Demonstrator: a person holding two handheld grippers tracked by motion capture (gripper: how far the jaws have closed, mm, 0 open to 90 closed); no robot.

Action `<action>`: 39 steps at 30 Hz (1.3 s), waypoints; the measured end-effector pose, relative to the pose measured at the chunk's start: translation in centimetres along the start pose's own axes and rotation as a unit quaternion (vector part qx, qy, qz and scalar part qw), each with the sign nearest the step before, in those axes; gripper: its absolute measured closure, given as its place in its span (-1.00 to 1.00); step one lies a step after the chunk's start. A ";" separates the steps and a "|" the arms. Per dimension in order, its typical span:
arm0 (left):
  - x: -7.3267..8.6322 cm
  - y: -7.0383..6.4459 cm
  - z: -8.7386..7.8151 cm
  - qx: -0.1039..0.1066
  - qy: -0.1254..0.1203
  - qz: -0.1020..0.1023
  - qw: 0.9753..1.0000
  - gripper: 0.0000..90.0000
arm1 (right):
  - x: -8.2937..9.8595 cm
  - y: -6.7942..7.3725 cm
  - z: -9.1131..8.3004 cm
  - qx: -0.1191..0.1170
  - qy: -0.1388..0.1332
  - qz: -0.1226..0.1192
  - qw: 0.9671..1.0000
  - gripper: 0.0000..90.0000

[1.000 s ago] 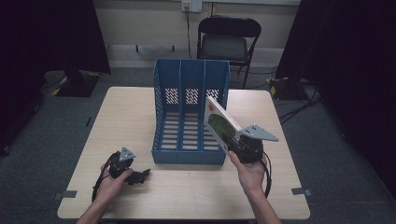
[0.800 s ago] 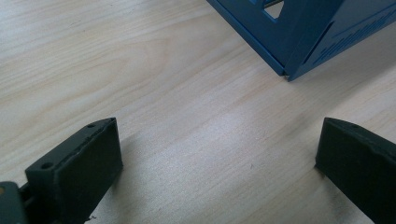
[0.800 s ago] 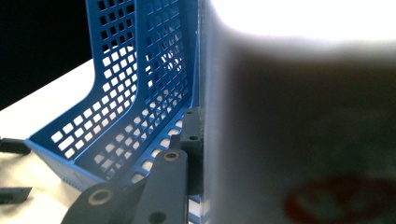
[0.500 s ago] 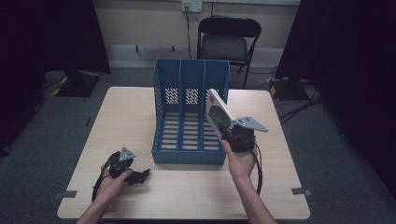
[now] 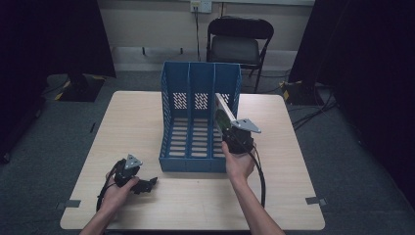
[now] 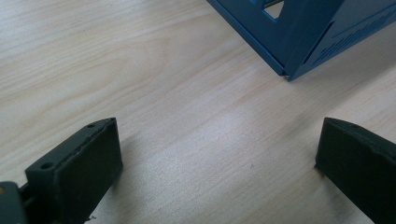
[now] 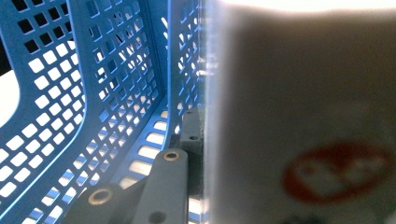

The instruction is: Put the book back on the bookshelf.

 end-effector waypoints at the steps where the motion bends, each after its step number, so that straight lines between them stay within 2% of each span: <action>1: 0.0 0.0 0.0 0.000 0.000 0.000 1.000 -1.00 | 0.0 0.1 0.2 0.002 -0.001 0.000 1.000 0.69; 6: 0.0 0.0 0.0 0.001 -0.002 -0.002 1.000 -1.00 | 0.6 0.4 1.0 0.010 -0.009 0.006 1.000 0.70; 16: 0.0 0.0 0.0 0.001 -0.002 -0.002 1.000 -1.00 | 2.8 -0.3 2.7 0.001 0.030 0.021 0.999 0.69; 19: 0.0 0.0 0.0 0.001 -0.001 -0.003 1.000 -1.00 | 3.0 -0.6 2.8 -0.002 0.031 0.028 0.999 0.69; 28: 0.0 0.0 0.0 0.000 -0.001 -0.002 1.000 -1.00 | 3.5 -1.1 3.4 0.007 0.043 0.025 0.999 0.69; 39: 0.0 0.0 0.0 0.000 0.000 0.000 1.000 -1.00 | 4.1 -1.2 3.4 0.003 0.051 0.021 0.998 0.68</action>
Point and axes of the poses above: each handheld gripper's, and its own axes: z roughly forward along the jaws, x roughly out of its underside, y roughly to its left, the point moved 9 cm from there along z, roughly forward along the jaws, and after that the axes turned 12 degrees about y, right-handed, at the moved point
